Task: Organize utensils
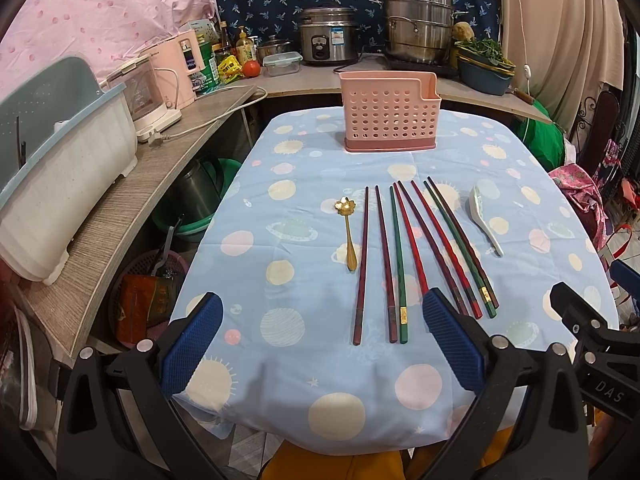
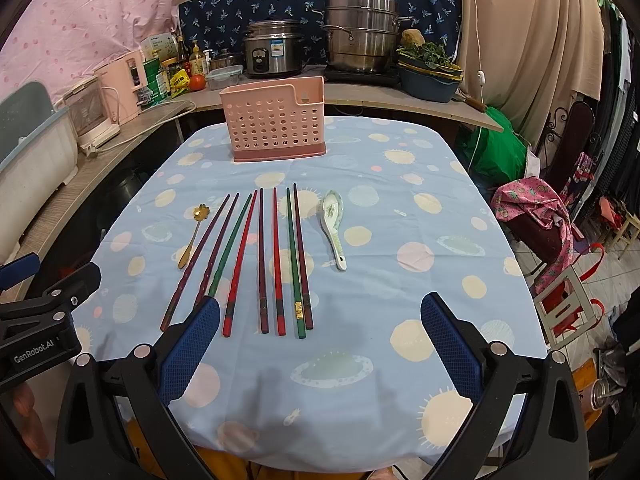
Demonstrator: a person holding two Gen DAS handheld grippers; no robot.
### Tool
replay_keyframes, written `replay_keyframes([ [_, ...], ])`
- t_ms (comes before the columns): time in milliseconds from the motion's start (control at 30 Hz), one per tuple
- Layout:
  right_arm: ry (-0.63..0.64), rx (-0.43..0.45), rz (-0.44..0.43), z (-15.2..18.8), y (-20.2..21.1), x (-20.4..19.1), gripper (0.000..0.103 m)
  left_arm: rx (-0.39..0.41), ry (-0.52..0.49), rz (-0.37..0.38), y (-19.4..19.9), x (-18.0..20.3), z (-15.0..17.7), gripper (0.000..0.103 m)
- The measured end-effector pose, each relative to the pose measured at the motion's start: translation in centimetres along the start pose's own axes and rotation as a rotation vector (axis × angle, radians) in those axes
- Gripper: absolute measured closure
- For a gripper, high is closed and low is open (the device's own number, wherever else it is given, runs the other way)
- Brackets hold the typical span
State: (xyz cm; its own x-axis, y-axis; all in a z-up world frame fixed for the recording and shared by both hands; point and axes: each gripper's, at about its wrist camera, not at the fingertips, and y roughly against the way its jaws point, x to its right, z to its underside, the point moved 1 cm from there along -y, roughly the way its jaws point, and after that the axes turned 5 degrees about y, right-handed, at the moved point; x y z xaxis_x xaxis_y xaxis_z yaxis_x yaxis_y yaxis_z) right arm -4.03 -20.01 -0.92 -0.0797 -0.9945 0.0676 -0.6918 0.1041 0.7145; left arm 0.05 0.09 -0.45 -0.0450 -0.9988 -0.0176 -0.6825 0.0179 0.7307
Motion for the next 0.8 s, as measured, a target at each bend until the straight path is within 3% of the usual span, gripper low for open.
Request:
replay_keyframes([
  [800, -0.001, -0.002, -0.003, 0.04, 0.01, -0.02, 0.007, 0.002, 0.0, -0.001, 0.01, 0.0, -0.02, 0.007],
])
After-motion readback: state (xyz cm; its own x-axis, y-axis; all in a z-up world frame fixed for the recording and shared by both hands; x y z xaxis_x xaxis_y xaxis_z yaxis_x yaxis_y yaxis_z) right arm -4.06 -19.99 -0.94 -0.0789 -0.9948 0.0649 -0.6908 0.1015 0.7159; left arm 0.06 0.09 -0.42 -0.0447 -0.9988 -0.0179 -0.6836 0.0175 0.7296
